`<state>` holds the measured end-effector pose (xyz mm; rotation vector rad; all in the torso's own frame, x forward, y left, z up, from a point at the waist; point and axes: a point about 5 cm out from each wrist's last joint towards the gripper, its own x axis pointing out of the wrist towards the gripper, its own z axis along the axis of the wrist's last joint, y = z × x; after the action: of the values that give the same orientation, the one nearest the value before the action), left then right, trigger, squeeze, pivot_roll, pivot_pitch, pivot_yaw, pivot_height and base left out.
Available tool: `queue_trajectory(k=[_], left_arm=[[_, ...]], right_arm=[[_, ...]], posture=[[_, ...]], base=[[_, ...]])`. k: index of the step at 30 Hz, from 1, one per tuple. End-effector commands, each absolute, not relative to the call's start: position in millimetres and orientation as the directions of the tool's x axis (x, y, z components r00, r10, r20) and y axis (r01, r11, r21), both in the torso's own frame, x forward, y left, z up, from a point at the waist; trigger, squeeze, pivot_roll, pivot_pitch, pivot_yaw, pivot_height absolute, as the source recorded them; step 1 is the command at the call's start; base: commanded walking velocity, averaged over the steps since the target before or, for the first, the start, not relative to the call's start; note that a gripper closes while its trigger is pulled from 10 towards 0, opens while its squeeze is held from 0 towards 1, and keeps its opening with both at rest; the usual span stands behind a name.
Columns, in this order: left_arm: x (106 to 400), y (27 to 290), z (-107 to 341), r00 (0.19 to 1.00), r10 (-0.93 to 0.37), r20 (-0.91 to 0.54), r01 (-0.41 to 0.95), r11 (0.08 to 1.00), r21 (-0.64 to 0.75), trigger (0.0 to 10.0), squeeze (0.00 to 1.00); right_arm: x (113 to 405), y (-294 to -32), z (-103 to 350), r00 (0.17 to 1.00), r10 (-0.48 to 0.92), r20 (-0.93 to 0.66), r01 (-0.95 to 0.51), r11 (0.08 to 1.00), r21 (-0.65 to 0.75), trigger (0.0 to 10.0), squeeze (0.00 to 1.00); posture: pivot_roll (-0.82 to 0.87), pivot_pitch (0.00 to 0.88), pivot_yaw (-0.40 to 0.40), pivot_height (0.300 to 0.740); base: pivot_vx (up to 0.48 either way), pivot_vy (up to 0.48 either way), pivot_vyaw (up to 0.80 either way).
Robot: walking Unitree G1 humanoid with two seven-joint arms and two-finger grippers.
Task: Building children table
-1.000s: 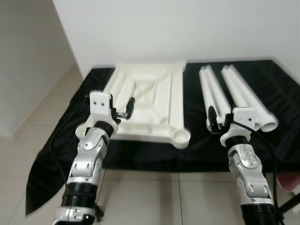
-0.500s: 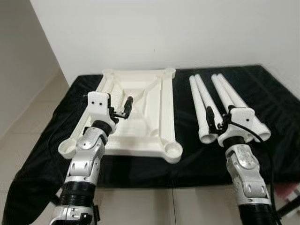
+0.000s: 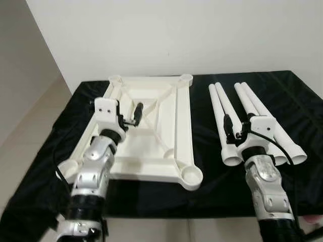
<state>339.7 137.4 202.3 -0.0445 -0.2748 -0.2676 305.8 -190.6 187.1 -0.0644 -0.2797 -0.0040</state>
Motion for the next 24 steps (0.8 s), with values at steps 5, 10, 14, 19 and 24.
queue_trajectory(k=[5,10,14,19,24], left_arm=[[336,132,212,0.893,-0.356,0.275,0.356,0.933,0.052,10.0,0.00],[336,127,211,0.890,-0.376,0.259,0.373,0.926,0.064,10.0,0.00],[338,124,211,0.890,-0.381,0.250,0.376,0.924,0.069,10.0,0.00],[336,107,211,0.857,-0.478,0.190,0.458,0.877,0.145,10.0,0.00],[335,97,218,0.840,-0.508,0.191,0.488,0.861,0.144,10.0,0.00]], right_arm=[[310,-190,187,0.978,0.022,0.207,-0.015,0.999,-0.032,10.0,0.00],[312,-194,189,0.979,-0.017,0.203,0.026,0.999,-0.041,10.0,0.00],[314,-194,191,0.982,-0.029,0.187,0.034,0.999,-0.020,10.0,0.00],[323,-197,204,0.983,-0.044,0.180,0.047,0.999,-0.009,10.0,0.00],[329,-201,209,0.984,-0.068,0.162,0.067,0.998,0.011,10.0,0.00]], posture=[[-0.15,0.032,0.083,0.740],[-0.16,0.035,0.089,0.740],[-0.16,0.033,0.092,0.740],[-0.17,0.020,0.095,0.740],[-0.16,0.021,0.089,0.740]], base=[[0.000,0.000,0.00],[0.000,0.000,0.00],[0.000,0.000,0.00],[0.000,0.000,0.00],[0.000,0.000,0.00]])
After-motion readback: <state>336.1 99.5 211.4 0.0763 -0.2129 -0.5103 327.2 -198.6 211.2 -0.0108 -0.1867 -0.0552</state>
